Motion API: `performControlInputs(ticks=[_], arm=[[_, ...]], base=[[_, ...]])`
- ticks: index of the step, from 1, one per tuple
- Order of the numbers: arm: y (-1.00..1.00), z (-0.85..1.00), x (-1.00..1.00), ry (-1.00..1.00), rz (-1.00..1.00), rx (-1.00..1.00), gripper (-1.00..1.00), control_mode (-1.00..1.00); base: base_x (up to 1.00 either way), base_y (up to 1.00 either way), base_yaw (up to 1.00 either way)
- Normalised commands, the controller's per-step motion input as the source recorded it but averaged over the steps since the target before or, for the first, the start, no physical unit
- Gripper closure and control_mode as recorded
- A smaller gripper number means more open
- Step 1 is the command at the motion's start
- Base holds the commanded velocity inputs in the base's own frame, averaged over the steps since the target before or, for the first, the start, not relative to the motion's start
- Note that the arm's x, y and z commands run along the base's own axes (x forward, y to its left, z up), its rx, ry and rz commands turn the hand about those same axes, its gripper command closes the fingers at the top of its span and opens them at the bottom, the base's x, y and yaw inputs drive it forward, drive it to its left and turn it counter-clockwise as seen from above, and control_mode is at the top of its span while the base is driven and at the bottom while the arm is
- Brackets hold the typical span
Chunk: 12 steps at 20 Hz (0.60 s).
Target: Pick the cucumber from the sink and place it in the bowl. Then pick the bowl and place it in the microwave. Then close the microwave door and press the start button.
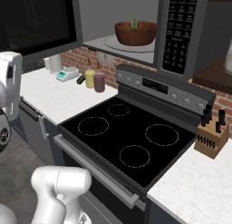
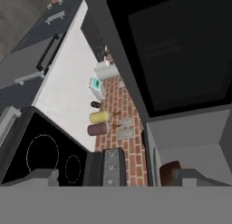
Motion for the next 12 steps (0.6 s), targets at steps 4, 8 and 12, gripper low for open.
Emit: performControlInputs(ticks=[4, 8, 12], arm=[[0.58, 0.00, -0.74, -0.14, 0.11, 0.05, -1.00, -1.00], [0.68, -0.03, -0.20, -0.02, 0.11, 0.02, -1.00, -1.00], [0.74, -0.08, 0.00, 0.00, 0.05, 0.00, -1.00, -1.00]], base=[[0.00, 0.00, 0.00], [0.00, 0.00, 0.00], [0.00, 0.00, 0.00]])
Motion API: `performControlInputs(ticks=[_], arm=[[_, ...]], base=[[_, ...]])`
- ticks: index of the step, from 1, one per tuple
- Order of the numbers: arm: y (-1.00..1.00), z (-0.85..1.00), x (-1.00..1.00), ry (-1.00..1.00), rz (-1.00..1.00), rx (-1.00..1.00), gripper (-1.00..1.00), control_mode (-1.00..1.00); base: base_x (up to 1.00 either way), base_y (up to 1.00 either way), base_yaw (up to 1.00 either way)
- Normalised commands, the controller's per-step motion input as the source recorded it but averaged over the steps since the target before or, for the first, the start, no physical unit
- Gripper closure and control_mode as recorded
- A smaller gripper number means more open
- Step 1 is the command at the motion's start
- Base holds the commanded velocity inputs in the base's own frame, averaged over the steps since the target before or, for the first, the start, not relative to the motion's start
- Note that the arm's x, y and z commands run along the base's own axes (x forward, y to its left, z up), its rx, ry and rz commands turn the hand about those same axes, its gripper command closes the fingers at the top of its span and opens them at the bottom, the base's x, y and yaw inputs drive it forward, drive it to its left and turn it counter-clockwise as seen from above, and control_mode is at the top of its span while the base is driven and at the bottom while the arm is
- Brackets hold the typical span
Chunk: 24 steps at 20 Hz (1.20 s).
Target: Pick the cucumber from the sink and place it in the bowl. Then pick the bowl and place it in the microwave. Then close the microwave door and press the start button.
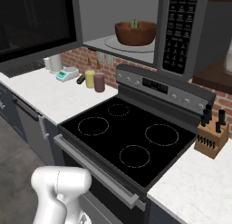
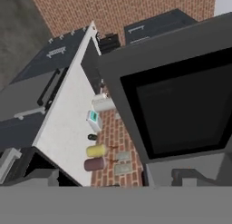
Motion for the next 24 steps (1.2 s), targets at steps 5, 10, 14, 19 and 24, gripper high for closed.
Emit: performControlInputs(ticks=[5, 10, 14, 19, 24], arm=[[0.84, -0.06, 0.00, -0.01, 0.00, 0.00, -1.00, -1.00], [0.69, -0.24, 0.03, -0.10, 0.00, 0.00, -1.00, -1.00], [0.57, -0.31, 0.31, -0.08, 0.00, 0.00, -1.00, -1.00], [0.45, -0.34, 0.46, -0.07, 0.00, 0.00, -1.00, -1.00], [0.43, -0.30, 0.43, -0.07, -0.03, 0.00, -1.00, -1.00]], base=[[0.00, 0.00, 0.00], [0.00, 0.00, 0.00], [0.00, 0.00, 0.00], [0.00, 0.00, 0.00], [0.00, 0.00, 0.00]])
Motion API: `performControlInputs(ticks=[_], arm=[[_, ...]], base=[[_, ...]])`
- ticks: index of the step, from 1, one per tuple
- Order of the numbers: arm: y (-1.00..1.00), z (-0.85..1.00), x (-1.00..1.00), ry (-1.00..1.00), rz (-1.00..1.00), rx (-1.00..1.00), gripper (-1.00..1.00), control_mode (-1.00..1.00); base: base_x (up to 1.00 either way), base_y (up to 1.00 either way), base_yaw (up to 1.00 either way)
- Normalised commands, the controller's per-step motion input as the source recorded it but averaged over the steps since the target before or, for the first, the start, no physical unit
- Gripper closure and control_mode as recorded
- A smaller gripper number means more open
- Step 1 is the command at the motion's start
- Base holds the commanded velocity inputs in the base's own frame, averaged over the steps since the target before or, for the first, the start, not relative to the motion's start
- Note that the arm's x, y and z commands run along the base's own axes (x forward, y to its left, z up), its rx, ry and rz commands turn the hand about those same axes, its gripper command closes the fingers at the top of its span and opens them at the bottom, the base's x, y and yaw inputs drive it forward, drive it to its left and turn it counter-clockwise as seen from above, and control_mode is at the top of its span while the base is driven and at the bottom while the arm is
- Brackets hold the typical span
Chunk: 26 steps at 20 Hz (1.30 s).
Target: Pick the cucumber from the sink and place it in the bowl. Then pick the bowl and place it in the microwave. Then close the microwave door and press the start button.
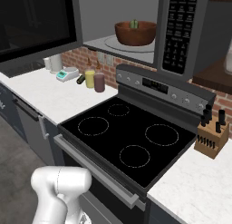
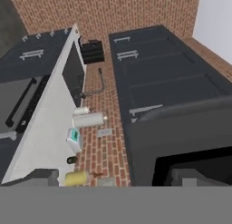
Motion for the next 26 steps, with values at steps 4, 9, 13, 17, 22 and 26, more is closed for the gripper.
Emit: performControlInputs(ticks=[4, 9, 13, 17, 22, 26], arm=[[0.49, -0.19, 0.18, -0.07, -0.07, 0.00, -1.00, -1.00], [0.41, -0.10, 0.22, -0.02, -0.10, 0.00, -1.00, -1.00], [0.21, 0.00, 0.35, 0.00, -0.11, 0.00, -1.00, -1.00], [0.02, 0.00, 0.44, 0.01, -0.07, 0.00, -1.00, -1.00], [0.01, 0.00, 0.48, 0.00, -0.06, 0.00, -1.00, -1.00], [0.05, 0.00, 0.45, 0.00, -0.08, 0.00, -1.00, -1.00]], base=[[0.00, 0.00, 0.00], [0.00, 0.00, 0.00], [0.00, 0.00, 0.00], [0.00, 0.00, 0.00], [0.00, 0.00, 0.00], [0.00, 0.00, 0.00]])
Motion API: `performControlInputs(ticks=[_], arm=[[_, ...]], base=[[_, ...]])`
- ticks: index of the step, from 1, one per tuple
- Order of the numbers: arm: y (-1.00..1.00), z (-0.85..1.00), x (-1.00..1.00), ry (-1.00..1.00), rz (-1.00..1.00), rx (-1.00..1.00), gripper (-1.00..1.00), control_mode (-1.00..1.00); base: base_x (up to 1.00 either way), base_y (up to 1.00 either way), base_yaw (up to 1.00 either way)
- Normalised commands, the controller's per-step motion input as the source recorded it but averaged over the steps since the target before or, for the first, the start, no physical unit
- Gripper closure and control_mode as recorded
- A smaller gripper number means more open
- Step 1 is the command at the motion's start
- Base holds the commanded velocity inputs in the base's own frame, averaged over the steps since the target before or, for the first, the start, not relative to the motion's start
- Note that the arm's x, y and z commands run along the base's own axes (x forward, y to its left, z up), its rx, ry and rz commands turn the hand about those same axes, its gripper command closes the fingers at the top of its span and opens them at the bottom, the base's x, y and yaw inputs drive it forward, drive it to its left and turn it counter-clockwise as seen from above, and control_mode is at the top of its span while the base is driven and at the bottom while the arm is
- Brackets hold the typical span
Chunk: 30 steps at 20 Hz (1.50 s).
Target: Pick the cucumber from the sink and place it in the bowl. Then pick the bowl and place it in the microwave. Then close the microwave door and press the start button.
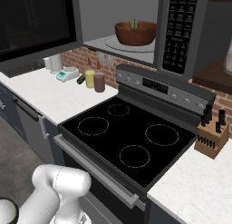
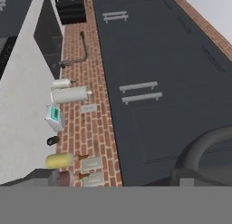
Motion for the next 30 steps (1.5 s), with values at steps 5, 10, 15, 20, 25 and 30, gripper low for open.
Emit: performControlInputs(ticks=[5, 10, 15, 20, 25, 30], arm=[[0.12, 0.00, 0.42, -0.01, -0.12, 0.00, -1.00, -1.00], [0.08, -0.03, 0.38, -0.01, -0.16, 0.00, -1.00, -1.00], [0.03, -0.12, -0.08, -0.02, -0.07, 0.00, -1.00, -1.00], [0.24, -0.03, 0.25, -0.01, -0.04, 0.00, -1.00, -1.00], [0.05, 0.00, 0.77, 0.00, -0.03, 0.00, -1.00, -1.00], [0.11, -0.10, 0.72, 0.00, -0.02, 0.00, -1.00, -1.00]], base=[[0.00, 0.00, 0.00], [0.00, 0.00, 0.00], [0.00, 0.00, 0.00], [0.00, 0.00, 0.00], [0.00, 0.00, 0.00], [0.00, 0.00, 0.00]])
